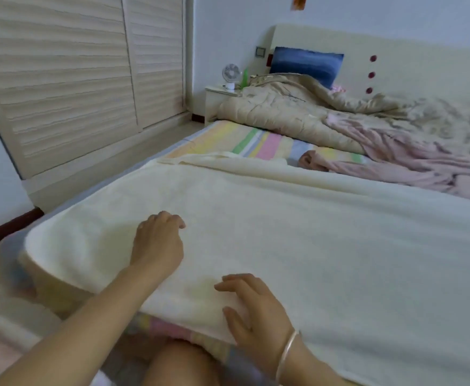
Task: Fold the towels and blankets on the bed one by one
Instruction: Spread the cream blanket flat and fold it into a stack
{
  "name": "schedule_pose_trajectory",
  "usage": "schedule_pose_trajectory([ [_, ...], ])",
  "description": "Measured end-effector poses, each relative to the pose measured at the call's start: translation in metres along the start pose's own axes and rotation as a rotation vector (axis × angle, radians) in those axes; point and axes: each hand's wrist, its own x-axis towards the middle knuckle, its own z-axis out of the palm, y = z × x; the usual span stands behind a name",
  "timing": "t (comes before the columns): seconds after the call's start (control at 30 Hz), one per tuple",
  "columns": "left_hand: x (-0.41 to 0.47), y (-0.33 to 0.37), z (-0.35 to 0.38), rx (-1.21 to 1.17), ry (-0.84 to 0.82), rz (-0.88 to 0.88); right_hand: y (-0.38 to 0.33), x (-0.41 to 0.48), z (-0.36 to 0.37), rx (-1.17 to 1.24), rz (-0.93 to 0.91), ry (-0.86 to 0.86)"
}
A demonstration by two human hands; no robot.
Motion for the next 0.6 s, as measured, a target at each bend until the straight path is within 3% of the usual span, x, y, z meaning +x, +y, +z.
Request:
schedule_pose_trajectory([
  [0.17, -0.089, 0.168, 0.025, -0.334, -0.11, 0.391, 0.081, -0.131, -0.097, -0.426, 0.127, 0.35],
  [0.23, -0.129, 0.214, 0.039, -0.37, -0.126, 0.563, 0.1, -0.182, -0.134, -0.563, 0.222, 0.433],
  [0.37, -0.171, 0.267, 0.059, -0.352, -0.005, 0.967, 0.132, -0.262, -0.186, -0.708, 0.39, 0.479],
  [0.5, -0.182, 0.292, 0.074, -0.19, -0.068, 1.015, 0.156, -0.298, -0.205, -0.788, 0.286, 0.353],
  [0.6, -0.181, 0.298, 0.071, -0.2, -0.095, 0.999, 0.159, -0.302, -0.213, -0.798, 0.217, 0.29],
])
